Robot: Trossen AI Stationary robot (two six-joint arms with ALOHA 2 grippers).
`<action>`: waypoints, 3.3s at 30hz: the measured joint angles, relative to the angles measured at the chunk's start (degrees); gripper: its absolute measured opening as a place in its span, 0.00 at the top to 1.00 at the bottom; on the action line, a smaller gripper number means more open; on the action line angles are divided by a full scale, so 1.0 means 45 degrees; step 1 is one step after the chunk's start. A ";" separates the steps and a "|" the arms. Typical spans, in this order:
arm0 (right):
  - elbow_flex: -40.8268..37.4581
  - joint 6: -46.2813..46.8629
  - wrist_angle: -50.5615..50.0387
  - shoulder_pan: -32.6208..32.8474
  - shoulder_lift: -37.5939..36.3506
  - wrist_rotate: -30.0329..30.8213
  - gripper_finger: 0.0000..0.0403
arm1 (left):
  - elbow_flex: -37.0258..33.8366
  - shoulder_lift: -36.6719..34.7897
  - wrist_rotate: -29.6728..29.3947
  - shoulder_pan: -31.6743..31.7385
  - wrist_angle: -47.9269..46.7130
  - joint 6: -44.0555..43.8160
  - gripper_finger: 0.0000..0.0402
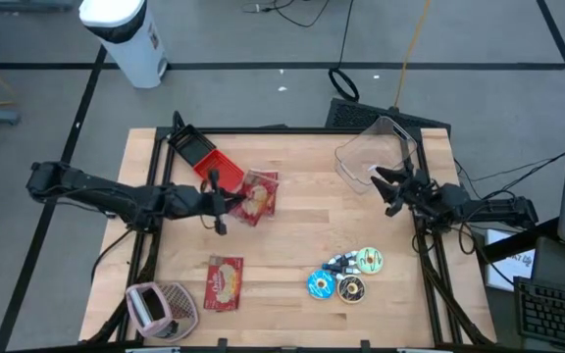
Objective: Pick & Place Food Item
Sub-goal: Put the middle red popcorn bag into the transparent bin
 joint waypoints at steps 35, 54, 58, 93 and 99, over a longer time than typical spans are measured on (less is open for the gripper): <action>0.8723 0.2703 0.2305 -0.2901 1.5556 -1.0248 0.39 | 0.2539 0.4779 0.3253 -0.0151 0.2673 0.3164 1.00; 1.0355 0.3026 0.1456 -0.3413 1.8347 -1.5382 0.45 | 0.2735 0.4993 0.3214 -0.0366 0.2557 0.3166 1.00; 1.0355 0.2819 0.1481 -0.3405 1.8339 -1.5382 0.54 | 0.2735 0.4993 0.3197 -0.0359 0.2557 0.3112 1.00; 1.0350 0.1316 -0.0041 -0.3426 1.5830 -1.5270 1.00 | 0.4122 0.4760 -0.0950 -0.1074 0.2028 -0.0842 0.41; 1.1162 0.0542 -0.4793 -0.4039 1.2789 -1.2214 1.00 | 0.4119 0.4765 -0.0859 -0.0897 0.1790 -0.1170 0.35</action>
